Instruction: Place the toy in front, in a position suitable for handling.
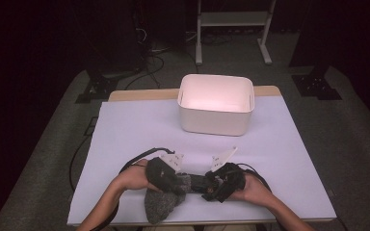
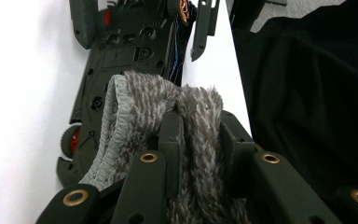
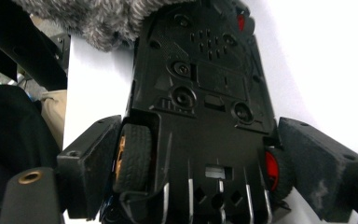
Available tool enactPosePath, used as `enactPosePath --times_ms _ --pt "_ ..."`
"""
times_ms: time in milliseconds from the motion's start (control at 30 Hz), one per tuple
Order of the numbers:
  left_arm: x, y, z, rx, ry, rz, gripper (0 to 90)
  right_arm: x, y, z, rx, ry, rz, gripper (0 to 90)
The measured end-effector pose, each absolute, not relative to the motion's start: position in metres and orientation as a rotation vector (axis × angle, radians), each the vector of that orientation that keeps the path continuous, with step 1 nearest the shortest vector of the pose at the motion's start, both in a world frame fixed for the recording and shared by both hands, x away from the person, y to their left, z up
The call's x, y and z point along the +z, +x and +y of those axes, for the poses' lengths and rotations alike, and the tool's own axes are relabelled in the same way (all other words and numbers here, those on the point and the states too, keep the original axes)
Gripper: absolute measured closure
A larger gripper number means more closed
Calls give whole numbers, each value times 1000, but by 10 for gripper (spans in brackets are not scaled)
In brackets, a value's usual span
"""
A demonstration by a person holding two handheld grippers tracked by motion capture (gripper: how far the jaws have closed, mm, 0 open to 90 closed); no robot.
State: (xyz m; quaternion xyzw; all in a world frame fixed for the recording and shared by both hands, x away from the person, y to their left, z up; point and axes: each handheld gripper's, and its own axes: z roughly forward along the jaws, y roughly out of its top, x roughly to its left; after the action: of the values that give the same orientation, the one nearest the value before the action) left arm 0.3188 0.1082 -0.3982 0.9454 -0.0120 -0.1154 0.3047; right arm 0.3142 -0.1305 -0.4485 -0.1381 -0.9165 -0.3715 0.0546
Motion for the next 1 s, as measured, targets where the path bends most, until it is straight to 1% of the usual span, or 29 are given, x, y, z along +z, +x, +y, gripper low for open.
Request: enactPosePath --times_ms 167,433,567,700,867,900,967,1000 --pt "-400 316 108 -313 2515 -45 738 -453 312 -129 -1114 -409 -2791 149" --pt "-397 320 112 -322 2489 -42 738 -454 305 -128 -1130 -407 -2833 151" --pt "-389 325 118 -311 2416 -21 734 -454 302 -126 -1130 -384 -2865 142" --pt "-388 329 119 -264 2462 9 722 -454 300 -126 -1124 -393 -2866 145" --pt "-392 333 120 -239 2468 36 721 -455 298 -122 -1132 -380 -2876 140" --pt "-392 334 120 -234 2470 43 721 -455 298 -120 -1126 -363 -2892 152" --pt "-391 336 122 -219 2476 54 721 -454 297 -118 -1125 -306 -2913 238" --pt "-390 338 124 -209 2474 57 721 -453 296 -118 -1125 -283 -2917 240"
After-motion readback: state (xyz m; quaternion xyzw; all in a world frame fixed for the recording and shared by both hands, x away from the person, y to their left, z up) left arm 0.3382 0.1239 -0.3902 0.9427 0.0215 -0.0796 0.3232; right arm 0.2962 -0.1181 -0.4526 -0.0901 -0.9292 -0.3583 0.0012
